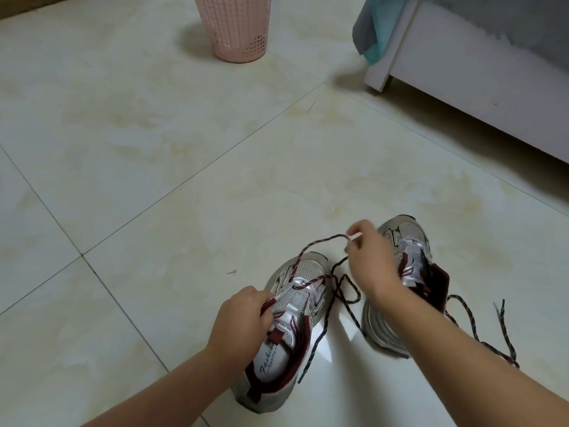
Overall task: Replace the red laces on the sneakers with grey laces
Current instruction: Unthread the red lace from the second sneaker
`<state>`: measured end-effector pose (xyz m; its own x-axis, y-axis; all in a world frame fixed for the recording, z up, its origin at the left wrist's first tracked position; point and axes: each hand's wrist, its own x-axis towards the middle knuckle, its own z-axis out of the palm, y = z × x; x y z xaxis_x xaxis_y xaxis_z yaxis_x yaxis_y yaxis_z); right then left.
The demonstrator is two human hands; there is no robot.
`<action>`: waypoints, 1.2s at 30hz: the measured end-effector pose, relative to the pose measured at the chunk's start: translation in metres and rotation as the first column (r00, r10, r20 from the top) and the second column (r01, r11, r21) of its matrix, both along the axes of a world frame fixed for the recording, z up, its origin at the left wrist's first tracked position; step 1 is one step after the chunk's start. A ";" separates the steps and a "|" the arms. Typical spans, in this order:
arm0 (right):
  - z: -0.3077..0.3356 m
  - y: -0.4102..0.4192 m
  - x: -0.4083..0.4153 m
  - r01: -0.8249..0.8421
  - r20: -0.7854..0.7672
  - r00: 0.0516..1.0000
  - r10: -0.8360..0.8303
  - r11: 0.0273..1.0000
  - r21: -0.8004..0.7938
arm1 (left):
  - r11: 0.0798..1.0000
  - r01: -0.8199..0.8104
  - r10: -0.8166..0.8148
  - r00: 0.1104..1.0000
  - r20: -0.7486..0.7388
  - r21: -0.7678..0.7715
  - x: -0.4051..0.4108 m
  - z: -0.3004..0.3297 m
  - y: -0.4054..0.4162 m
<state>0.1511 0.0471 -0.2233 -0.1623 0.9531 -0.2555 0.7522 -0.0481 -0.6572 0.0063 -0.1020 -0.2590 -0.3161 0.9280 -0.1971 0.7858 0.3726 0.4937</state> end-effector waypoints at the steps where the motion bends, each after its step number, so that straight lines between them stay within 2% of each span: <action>1: -0.006 -0.008 -0.004 -0.139 0.061 0.988 0.142 0.989 -0.052 | 1.000 0.003 -0.003 1.000 -0.001 0.000 0.000 0.000 0.000; 3: -0.017 -0.025 -0.016 -0.345 0.116 0.925 0.363 0.927 -0.146 | 1.000 0.005 -0.005 1.000 0.000 -0.001 0.000 0.000 0.000; 4: -0.021 -0.032 -0.023 -0.391 0.112 0.905 0.411 0.905 -0.165 | 1.000 0.006 -0.006 1.000 0.000 0.000 0.000 0.000 0.001; 8: -0.029 -0.046 -0.041 -0.393 0.091 0.911 0.402 0.914 -0.103 | 1.000 0.023 -0.023 0.999 -0.028 -0.018 0.001 -0.002 0.001; 10: -0.027 -0.044 -0.046 -0.296 0.028 0.953 0.302 0.947 -0.121 | 1.000 0.019 -0.020 1.000 -0.025 -0.020 0.001 -0.002 0.001; 12: -0.020 -0.036 -0.044 -0.107 -0.099 0.991 0.090 0.978 -0.177 | 1.000 0.009 -0.009 1.000 -0.018 -0.016 0.000 -0.002 0.000; 14: -0.012 -0.023 -0.038 0.062 -0.190 0.977 -0.097 0.981 -0.184 | 1.000 0.004 -0.004 1.000 -0.008 -0.008 -0.001 -0.002 -0.001; 16: -0.001 -0.009 -0.029 0.201 -0.290 0.923 -0.252 0.960 -0.195 | 1.000 0.002 -0.002 1.000 -0.003 -0.003 -0.001 -0.002 -0.001; 18: 0.008 0.001 -0.021 0.299 -0.414 0.825 -0.384 0.919 -0.255 | 1.000 0.004 -0.004 1.000 -0.002 0.000 -0.001 -0.003 -0.002; 21: 0.015 0.008 -0.013 0.340 -0.526 0.690 -0.498 0.864 -0.372 | 1.000 0.004 -0.004 1.000 -0.003 -0.003 -0.002 -0.003 -0.002; 24: 0.014 0.003 -0.011 0.328 -0.519 0.676 -0.523 0.845 -0.423 | 1.000 0.003 -0.003 1.000 -0.001 0.000 -0.002 -0.003 -0.001; 26: 0.010 -0.004 -0.012 0.271 -0.463 0.787 -0.408 0.902 -0.335 | 1.000 0.005 -0.005 1.000 0.000 0.000 -0.001 -0.002 0.000; 28: 0.004 -0.012 -0.014 0.051 -0.273 0.957 -0.100 0.982 -0.180 | 1.000 0.008 -0.008 1.000 -0.009 -0.003 0.000 -0.002 0.000; 29: 0.001 -0.017 -0.018 -0.104 -0.159 0.984 0.079 0.982 -0.158 | 1.000 0.006 -0.006 1.000 -0.011 -0.005 0.000 -0.003 0.000; 31: -0.007 -0.029 -0.025 -0.336 -0.027 0.941 0.337 0.921 -0.199 | 1.000 0.004 -0.004 1.000 -0.012 -0.005 0.000 -0.003 0.000; 32: -0.010 -0.034 -0.028 -0.392 0.002 0.916 0.401 0.896 -0.211 | 1.000 0.006 -0.006 1.000 -0.013 -0.003 0.000 -0.003 0.000; 36: -0.021 -0.039 -0.030 -0.482 0.200 0.847 0.492 0.870 -0.100 | 1.000 0.004 -0.004 1.000 -0.007 -0.002 0.000 -0.004 0.000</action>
